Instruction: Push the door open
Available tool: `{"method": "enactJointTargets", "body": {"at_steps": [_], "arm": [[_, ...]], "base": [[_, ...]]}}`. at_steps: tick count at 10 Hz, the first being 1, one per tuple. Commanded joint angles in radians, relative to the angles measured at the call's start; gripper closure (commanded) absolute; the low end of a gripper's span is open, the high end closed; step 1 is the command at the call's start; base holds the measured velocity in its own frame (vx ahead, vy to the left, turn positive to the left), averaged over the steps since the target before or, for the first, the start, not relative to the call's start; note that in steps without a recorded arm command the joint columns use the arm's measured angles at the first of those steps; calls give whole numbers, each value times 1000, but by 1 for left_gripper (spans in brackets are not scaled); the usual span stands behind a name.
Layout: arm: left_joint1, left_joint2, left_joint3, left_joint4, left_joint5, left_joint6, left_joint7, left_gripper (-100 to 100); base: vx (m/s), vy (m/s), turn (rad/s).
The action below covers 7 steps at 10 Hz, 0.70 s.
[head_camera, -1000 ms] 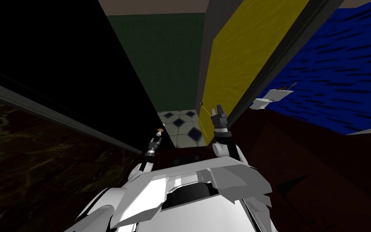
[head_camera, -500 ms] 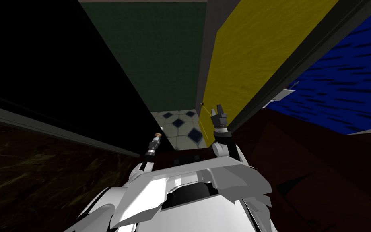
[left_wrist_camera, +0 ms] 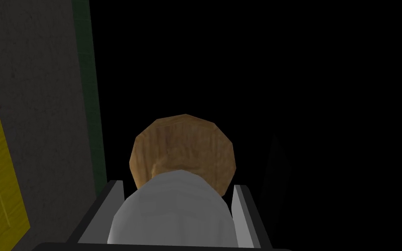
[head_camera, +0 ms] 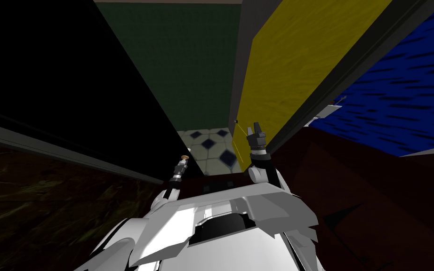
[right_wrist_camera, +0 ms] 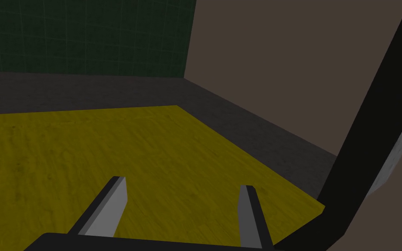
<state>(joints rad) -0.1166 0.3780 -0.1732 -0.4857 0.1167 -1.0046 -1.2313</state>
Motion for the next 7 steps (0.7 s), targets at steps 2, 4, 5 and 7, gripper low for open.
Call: {"method": "enactJointTargets", "body": {"at_steps": [2,4,5,7], "arm": [[1,-4,6,-3,3,3,49,100],[1,-8,10,-6,5,5,88,100],[1,-10,14,-8,7,7,115,100],[2,-15,21,-11,11,10,168,100]], "base": [[24,1,-6],[18,-1,3],[21,1,3],[25,1,-4]]}}
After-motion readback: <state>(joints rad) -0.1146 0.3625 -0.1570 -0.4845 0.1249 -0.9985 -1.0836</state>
